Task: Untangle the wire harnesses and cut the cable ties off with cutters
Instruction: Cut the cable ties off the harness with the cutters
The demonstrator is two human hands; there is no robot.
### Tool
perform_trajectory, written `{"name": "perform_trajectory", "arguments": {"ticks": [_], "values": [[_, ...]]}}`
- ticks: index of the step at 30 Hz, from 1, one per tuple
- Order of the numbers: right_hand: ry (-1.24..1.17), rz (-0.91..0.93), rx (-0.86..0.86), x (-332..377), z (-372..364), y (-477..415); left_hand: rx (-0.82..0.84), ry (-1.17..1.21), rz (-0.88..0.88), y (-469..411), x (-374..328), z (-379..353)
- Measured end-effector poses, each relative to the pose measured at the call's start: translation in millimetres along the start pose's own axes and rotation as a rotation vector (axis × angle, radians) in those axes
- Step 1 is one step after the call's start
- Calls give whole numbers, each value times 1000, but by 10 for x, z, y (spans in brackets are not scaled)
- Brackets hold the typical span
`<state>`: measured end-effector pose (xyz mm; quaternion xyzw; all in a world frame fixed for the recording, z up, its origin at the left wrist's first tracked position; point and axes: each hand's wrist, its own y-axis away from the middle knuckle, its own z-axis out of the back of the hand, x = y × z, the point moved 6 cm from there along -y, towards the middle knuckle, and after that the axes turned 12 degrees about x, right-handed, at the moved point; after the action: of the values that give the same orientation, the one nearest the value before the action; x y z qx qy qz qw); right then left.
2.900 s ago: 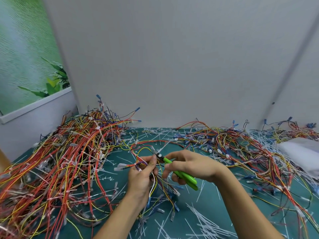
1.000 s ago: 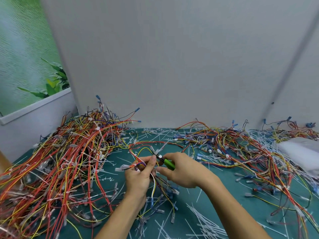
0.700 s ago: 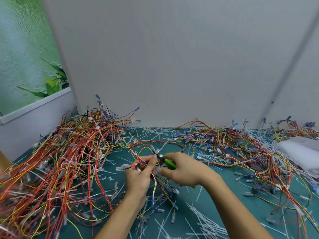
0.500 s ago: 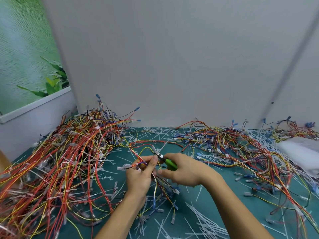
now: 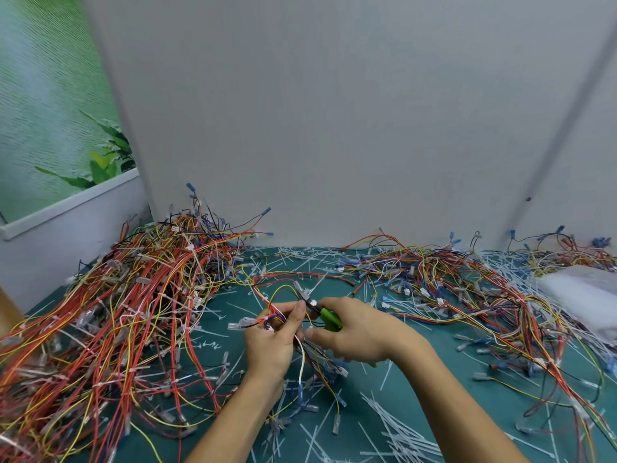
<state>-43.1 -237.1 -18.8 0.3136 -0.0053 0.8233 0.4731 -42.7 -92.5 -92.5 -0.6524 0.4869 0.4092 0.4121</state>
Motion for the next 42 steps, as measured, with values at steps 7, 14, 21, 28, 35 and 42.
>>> {"name": "perform_trajectory", "arguments": {"ticks": [7, 14, 21, 28, 35, 42], "values": [[80, 8, -53, -31, 4, -18, 7, -26, -4, 24, -21, -3], [94, 31, -104, -7, 16, -19, -11, 9, 13, 42, -40, -3], [-31, 49, -44, -53, 28, -15, 6, -12, -35, 56, -99, -25], [-360, 151, 92, -83, -10, -24, 18, -27, -26, 66, -113, -30], [-250, 129, 53, -88, -25, -29, 8, -64, -45, 61, -112, -8], [101, 65, -122, -98, 29, -71, 6, -67, -61, 47, -107, -19]]}}
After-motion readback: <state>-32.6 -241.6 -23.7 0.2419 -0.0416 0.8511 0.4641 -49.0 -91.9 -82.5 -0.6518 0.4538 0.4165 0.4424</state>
